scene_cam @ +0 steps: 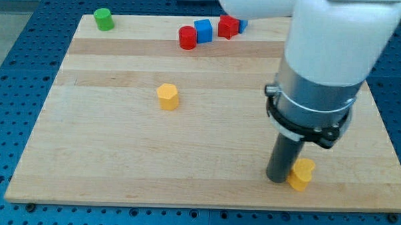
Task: Push the green star into the yellow heart
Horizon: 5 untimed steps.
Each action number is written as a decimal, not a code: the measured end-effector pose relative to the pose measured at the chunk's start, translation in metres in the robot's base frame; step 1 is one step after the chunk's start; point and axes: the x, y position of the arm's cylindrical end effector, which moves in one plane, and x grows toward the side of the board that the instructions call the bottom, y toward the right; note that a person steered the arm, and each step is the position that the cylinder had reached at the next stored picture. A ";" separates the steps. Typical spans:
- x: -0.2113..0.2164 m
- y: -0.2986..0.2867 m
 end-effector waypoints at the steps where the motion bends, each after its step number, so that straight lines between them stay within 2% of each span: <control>1: 0.003 0.019; 4: 0.002 0.049; 5: -0.023 0.049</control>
